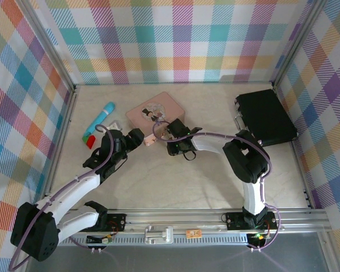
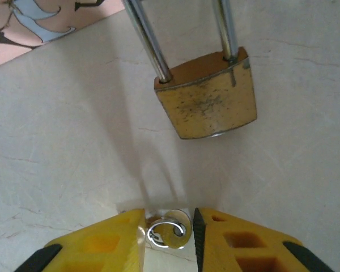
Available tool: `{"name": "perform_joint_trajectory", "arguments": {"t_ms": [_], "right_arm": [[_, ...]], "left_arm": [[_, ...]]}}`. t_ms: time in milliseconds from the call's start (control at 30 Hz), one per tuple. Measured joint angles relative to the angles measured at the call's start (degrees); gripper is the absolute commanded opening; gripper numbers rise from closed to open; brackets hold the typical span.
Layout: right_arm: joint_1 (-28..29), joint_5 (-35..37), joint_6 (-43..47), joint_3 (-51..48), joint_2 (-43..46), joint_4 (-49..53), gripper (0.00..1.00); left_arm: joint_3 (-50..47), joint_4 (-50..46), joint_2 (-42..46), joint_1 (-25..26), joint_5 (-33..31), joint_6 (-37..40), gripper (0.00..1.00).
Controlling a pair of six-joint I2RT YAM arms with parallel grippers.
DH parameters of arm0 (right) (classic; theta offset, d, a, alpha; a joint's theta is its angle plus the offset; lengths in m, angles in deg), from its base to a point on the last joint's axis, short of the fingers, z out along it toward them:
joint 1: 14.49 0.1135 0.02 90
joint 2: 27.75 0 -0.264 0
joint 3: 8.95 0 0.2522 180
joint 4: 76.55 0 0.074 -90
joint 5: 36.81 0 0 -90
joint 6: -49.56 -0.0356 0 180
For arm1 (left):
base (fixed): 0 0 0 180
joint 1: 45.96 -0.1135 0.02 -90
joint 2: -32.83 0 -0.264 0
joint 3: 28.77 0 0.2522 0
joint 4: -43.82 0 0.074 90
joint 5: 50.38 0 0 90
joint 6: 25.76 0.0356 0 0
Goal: Unlock the padlock with the key
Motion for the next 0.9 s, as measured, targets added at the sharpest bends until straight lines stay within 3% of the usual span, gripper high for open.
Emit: {"name": "perform_joint_trajectory", "arguments": {"t_ms": [133,333,800,833,900], "right_arm": [[0.00,0.98,-2.54,0.79,-0.57,0.48,0.21],[0.00,2.29,-6.12,1.07,-1.16,0.35,0.00],[-0.66,0.37,-12.04,-11.45,9.29,-4.83,0.00],[-0.83,-0.26,-12.39,-11.85,10.16,-4.90,0.03],[-1.16,-1.68,-12.98,-11.87,11.19,-5.51,0.20]], "left_arm": [[-0.02,-0.09,1.03,0.00,0.00,-0.28,0.68],[-0.33,-0.07,2.43,0.00,0.00,-0.92,0.68],[-3.30,2.16,2.51,0.00,4.15,-4.63,0.66],[-3.30,2.54,2.51,0.00,4.42,-4.90,0.66],[-3.30,3.28,2.51,0.00,4.72,-5.38,0.66]]}}
